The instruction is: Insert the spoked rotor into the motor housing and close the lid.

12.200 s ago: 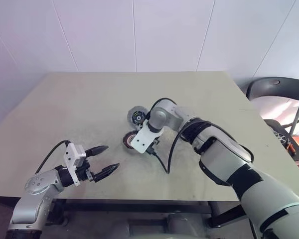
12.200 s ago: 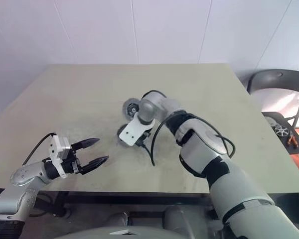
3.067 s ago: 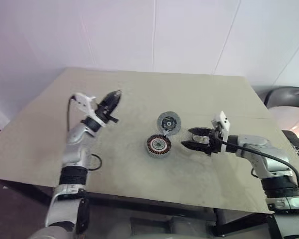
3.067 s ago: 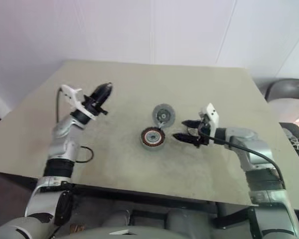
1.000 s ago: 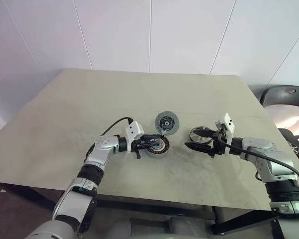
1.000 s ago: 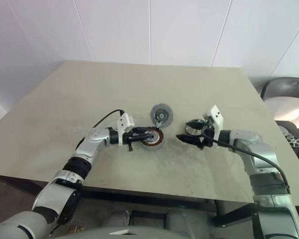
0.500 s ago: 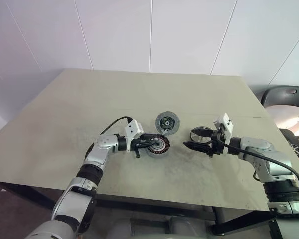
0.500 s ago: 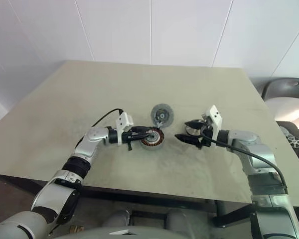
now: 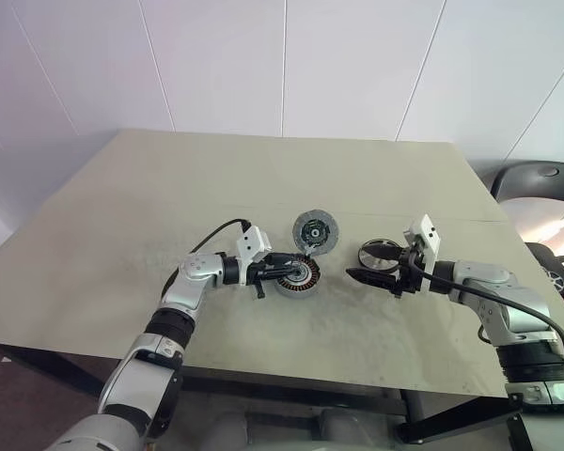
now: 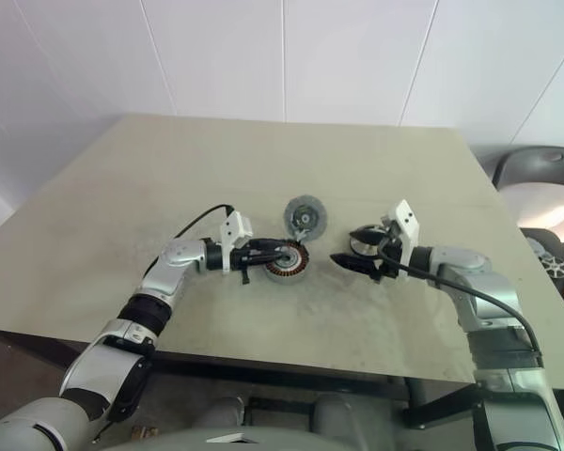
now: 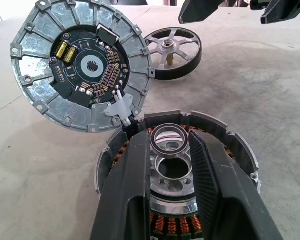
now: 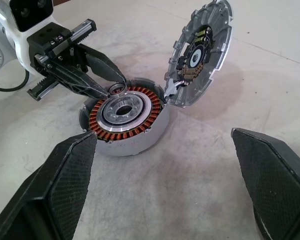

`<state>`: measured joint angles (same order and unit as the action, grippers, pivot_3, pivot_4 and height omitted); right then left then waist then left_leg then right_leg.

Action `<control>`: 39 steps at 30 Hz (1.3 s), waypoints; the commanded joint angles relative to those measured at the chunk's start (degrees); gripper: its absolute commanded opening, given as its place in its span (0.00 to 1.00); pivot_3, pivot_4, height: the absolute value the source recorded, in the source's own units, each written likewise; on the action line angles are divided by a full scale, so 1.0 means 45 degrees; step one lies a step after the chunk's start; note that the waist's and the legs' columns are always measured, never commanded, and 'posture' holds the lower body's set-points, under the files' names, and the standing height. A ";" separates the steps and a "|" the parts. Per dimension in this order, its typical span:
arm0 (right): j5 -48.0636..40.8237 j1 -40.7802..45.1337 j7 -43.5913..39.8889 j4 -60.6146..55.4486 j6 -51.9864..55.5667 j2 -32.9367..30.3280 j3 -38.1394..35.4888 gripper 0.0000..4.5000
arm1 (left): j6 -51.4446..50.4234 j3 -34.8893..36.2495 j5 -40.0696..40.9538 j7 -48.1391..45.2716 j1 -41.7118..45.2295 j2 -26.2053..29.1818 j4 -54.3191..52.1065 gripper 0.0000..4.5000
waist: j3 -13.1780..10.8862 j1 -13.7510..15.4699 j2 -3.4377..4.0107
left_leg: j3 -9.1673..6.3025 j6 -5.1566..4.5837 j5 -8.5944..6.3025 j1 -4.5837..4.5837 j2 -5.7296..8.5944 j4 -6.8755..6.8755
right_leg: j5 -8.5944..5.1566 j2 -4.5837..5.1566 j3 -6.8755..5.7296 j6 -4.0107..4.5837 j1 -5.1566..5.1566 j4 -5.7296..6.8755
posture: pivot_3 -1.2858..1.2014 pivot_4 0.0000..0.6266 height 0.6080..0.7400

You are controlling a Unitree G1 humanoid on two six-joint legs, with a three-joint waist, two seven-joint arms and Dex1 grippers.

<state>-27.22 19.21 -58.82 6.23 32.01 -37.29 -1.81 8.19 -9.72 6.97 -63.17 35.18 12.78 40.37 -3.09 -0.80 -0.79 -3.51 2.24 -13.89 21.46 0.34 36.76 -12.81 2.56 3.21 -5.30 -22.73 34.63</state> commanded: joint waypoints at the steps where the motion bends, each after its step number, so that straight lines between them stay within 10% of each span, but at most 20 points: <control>1: -0.0116 0.0091 0.0051 -0.0591 -0.0132 -0.0092 -0.0370 1.00 | -0.0076 0.0169 0.0204 -0.0141 0.0396 -0.0065 -0.0103 0.17 | 0.0000 0.0000 0.0000 | 0.0000 0.0000 0.0000 0.0000 0.0000 0.0000 | 0.0000 0.0000 0.0000 0.0000 0.0000 0.0000 | 0.52 0.00 1.00; 3: -0.0119 0.0075 0.0074 -0.0611 -0.0129 -0.0087 -0.0387 1.00 | -0.0198 0.0242 0.0312 -0.0230 0.0436 -0.0093 -0.0077 0.17 | 0.0000 0.0000 0.0000 | 0.0000 0.0000 0.0000 0.0000 0.0000 0.0000 | 0.0000 0.0000 0.0000 0.0000 0.0000 0.0000 | 0.52 0.00 1.00; 9: -0.0138 -0.0032 0.0146 -0.0723 -0.0094 -0.0097 -0.0467 1.00 | -0.0075 0.0483 0.0292 0.0294 0.0653 -0.0193 0.0136 0.67 | 0.0000 0.0003 0.0000 | 0.0000 0.0000 0.0000 0.0000 0.0000 0.0000 | 0.0000 0.0000 -0.0001 -0.0001 0.0000 0.0001 | 0.52 0.00 1.00; 20: -0.0388 0.0068 0.0100 -0.1083 0.0178 0.0212 -0.0260 1.00 | -0.0375 0.1892 0.1366 0.1270 0.0387 -0.0006 -0.1100 0.67 | -0.0002 -0.0010 -0.0003 | -0.0001 0.0000 0.0000 0.0002 0.0000 0.0000 | 0.0000 0.0000 -0.0001 -0.0001 -0.0002 0.0000 | 0.52 0.00 1.00; 29: -0.0706 0.0666 0.0651 -0.2029 0.0842 0.1963 0.0807 1.00 | -0.1768 0.3302 0.2807 0.2153 -0.1007 0.0410 -0.3341 0.01 | -0.0003 -0.0057 -0.0001 | -0.0003 -0.0002 -0.0001 -0.0012 -0.0007 0.0003 | 0.0000 -0.0005 0.0000 -0.0002 -0.0008 0.0043 | 0.52 0.00 1.00; 31: -0.0618 0.0922 0.0743 -0.1935 0.0896 0.2343 0.1138 1.00 | -0.1985 0.3429 0.2929 0.2355 -0.1343 0.0543 -0.3872 0.01 | -0.0003 -0.0053 0.0000 | -0.0003 -0.0002 -0.0001 -0.0011 -0.0008 0.0017 | 0.0000 -0.0005 0.0000 -0.0001 -0.0013 0.0064 | 0.52 0.00 1.00; 39: 0.1376 0.2080 0.1666 -0.0070 -0.0335 0.3280 0.2543 0.41 | -0.2963 0.3454 0.3237 0.2741 -0.2732 0.1359 -0.6004 0.00 | -0.0005 -0.0047 0.0004 | -0.0005 0.0000 -0.0002 -0.0010 -0.0008 0.0034 | -0.0001 -0.0001 -0.0002 0.0003 -0.0016 0.0082 | 0.52 0.00 1.00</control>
<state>-23.93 26.74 -52.69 4.11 33.14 -23.03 8.63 -4.83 4.42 20.60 -51.68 22.41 18.31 16.46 -3.12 -1.01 -0.77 -3.53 2.24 -13.90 21.41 0.31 36.91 -12.82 2.55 3.20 -5.29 -22.81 34.99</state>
